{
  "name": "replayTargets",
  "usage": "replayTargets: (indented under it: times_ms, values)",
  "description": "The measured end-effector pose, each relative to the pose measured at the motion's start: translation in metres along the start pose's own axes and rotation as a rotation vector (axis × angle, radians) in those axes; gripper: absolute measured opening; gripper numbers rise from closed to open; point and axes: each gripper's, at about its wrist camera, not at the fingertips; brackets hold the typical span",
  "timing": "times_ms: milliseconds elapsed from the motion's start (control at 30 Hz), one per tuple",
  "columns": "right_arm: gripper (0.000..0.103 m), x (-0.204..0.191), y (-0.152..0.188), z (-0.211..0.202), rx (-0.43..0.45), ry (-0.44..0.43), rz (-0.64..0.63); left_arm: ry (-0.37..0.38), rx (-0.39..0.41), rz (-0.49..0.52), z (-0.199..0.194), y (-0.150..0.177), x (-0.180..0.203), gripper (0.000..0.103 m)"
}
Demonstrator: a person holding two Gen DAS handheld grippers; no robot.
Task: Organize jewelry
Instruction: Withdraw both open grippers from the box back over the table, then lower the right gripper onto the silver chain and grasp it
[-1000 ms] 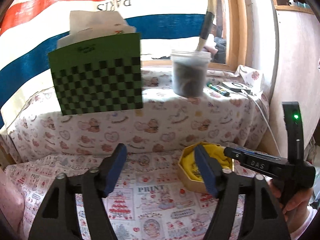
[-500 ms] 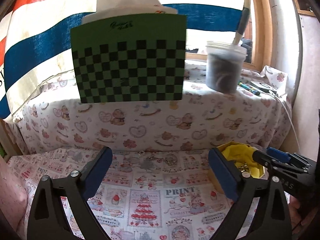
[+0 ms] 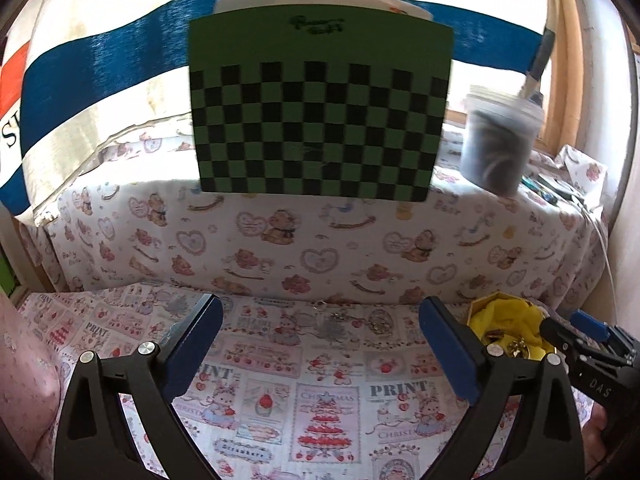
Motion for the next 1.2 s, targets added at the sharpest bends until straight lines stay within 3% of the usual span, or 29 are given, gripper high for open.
replayTargets:
  times_ms: [233,433,533,600,767,967,1200]
  values:
    - [0.077,-0.021,-0.005,-0.013,0.006,-0.016,-0.032,-0.023,0.01,-0.06,-0.001,-0.007,-0.024,0.098]
    - [0.078,-0.057,-0.022,-0.001,-0.055,-0.049,-0.061,-0.013,-0.079,-0.143,0.019,-0.005,-0.06,0.098]
    - [0.077,-0.083,-0.029,0.016,-0.102,-0.078,-0.111,-0.052,-0.109,-0.145,0.029,-0.001,-0.072,0.098]
    - [0.074,-0.101,-0.03,0.032,-0.146,-0.091,-0.13,-0.063,-0.127,-0.165,0.034,0.002,-0.08,0.098]
    - [0.052,-0.137,-0.02,0.078,-0.287,-0.12,-0.146,-0.101,-0.156,-0.18,0.046,0.01,-0.092,0.098]
    - [0.037,-0.169,-0.002,0.121,-0.39,-0.094,-0.215,-0.114,-0.205,-0.249,0.053,0.016,-0.109,0.098]
    - [0.028,-0.171,0.0,0.15,-0.413,-0.047,-0.198,-0.124,-0.214,-0.254,0.056,0.017,-0.112,0.098]
Point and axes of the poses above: each gripper's, at about its wrist camera, not at the fingertips, and z roughly the way its jaws point, x to its right, y to its underside, and after that the axes turned 7 degrees about x, right-handed
